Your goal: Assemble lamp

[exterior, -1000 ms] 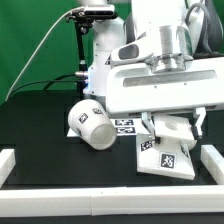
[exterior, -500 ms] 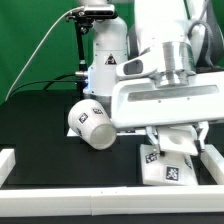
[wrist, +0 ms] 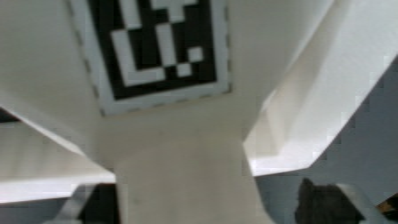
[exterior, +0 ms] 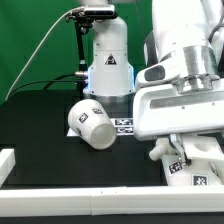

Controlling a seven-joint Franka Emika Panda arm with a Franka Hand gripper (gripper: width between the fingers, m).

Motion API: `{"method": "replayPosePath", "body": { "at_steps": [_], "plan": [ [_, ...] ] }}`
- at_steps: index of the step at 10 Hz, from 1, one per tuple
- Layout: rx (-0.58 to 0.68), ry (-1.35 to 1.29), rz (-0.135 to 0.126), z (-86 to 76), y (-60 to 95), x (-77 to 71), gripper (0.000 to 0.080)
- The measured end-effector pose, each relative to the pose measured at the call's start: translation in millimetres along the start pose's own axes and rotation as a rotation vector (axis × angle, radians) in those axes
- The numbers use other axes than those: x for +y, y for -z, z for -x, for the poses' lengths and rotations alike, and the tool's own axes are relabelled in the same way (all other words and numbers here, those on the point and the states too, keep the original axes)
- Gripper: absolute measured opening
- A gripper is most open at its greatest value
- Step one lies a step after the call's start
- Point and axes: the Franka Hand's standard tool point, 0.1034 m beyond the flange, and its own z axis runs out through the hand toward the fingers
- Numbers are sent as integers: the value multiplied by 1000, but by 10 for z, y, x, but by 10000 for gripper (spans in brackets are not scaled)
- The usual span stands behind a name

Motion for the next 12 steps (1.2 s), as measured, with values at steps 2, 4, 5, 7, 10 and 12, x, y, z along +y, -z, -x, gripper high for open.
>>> {"method": "replayPosePath", "body": {
  "at_steps": [2,4,5,7,10,12],
  "plan": [
    [-24,-1,-1,-22,-5,-1,452],
    [-44,3,-2,20,-21,-2,599],
    [-44,4,-2,21,-22,-2,678],
    [-46,5,-1,29,-26,0,693],
    [-53,16,13,51,-36,168,699],
    [-64,19,17,164,-94,189,699]
  ]
}}
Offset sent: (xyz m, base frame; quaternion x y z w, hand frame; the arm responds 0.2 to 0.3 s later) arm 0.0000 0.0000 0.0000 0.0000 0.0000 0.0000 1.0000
